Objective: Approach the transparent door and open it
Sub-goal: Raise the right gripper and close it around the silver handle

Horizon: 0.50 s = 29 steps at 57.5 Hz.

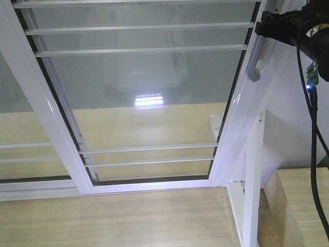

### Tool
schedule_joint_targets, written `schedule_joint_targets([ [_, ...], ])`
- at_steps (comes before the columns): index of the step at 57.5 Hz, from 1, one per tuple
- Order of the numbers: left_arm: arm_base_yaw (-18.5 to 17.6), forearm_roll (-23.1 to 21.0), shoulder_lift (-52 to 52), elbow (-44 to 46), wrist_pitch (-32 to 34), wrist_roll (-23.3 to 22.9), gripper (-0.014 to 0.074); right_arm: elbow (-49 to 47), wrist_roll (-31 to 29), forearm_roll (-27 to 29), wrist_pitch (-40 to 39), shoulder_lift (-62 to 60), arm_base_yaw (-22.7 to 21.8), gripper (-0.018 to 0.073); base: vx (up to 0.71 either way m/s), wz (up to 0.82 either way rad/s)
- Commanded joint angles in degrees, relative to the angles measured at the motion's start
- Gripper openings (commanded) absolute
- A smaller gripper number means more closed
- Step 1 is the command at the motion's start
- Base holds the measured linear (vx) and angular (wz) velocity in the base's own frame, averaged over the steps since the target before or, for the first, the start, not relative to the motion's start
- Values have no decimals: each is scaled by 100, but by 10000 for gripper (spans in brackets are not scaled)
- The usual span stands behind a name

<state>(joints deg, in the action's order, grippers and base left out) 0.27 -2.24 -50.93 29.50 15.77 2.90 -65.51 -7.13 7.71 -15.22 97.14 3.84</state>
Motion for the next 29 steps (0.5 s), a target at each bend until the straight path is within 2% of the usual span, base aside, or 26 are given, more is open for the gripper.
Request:
schedule_joint_targets([
  [1, -27, -33, 28, 211, 403, -50, 591, -527, 19, -78, -350, 113, -24, 559, 0, 0],
  [9, -27, -33, 28, 211, 393, -50, 591, -950, 128, -78, -357, 528, -24, 551, 0, 0],
  [14, -27, -33, 28, 211, 393, -50, 591, -1080, 118, -144, -393, 668, -24, 516, 0, 0],
  [19, -27, -33, 28, 211, 393, -50, 591, -1103, 118, -349, -498, 733, -24, 420, 0, 0],
  [29, -27, -33, 28, 211, 387, -50, 591, -1103, 160, -572, -542, 733, -24, 137, 0, 0],
])
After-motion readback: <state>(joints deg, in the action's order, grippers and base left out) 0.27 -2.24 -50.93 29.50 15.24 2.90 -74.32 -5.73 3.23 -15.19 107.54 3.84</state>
